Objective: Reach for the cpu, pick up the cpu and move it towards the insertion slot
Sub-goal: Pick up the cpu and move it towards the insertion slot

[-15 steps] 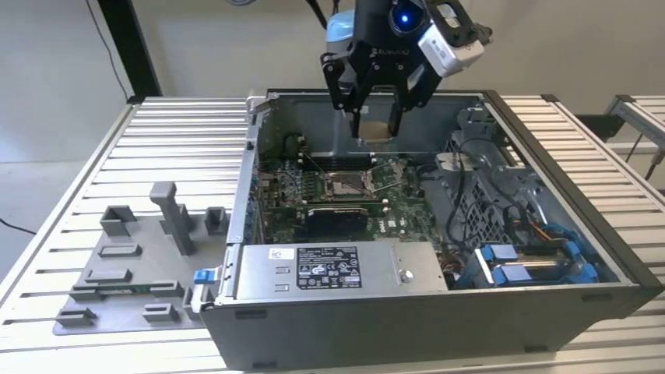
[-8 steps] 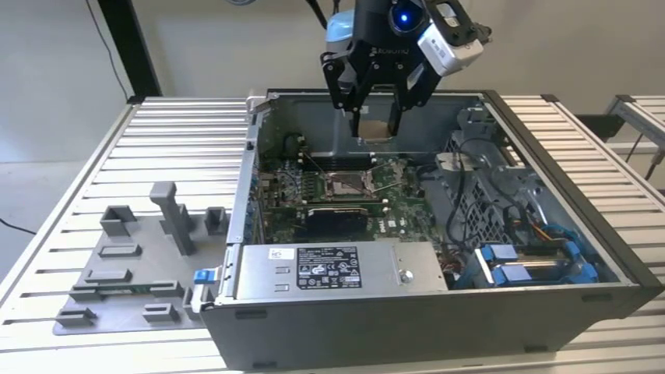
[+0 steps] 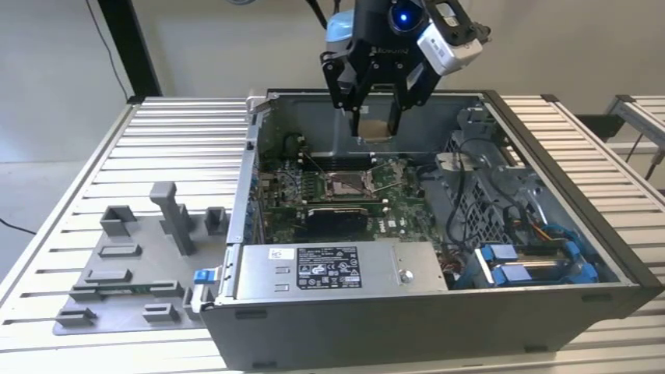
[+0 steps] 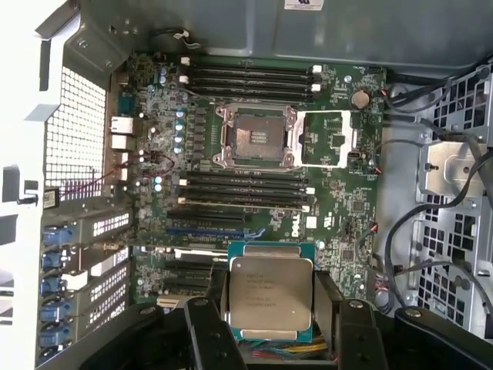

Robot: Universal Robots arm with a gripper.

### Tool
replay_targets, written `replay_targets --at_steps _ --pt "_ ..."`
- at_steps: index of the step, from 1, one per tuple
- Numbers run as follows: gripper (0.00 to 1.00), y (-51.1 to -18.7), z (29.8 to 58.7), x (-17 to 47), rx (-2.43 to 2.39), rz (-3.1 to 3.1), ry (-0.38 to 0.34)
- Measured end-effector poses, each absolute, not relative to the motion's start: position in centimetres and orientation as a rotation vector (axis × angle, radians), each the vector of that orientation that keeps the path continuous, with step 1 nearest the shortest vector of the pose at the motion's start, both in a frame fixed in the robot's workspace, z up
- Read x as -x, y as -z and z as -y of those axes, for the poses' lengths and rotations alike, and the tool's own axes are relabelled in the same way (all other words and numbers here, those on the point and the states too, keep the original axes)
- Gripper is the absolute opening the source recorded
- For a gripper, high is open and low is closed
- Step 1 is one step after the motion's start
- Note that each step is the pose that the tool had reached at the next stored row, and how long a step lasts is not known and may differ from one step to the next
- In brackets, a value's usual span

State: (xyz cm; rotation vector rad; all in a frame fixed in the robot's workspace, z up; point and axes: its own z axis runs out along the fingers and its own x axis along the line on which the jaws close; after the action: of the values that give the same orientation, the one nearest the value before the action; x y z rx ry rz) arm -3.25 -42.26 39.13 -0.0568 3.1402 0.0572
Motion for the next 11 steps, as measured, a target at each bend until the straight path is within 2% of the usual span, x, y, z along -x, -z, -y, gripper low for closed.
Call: replay_targets --at_steps 11 --pt "0.00 -39.1 41.1 3.2 0.057 -3.140 -0.057"
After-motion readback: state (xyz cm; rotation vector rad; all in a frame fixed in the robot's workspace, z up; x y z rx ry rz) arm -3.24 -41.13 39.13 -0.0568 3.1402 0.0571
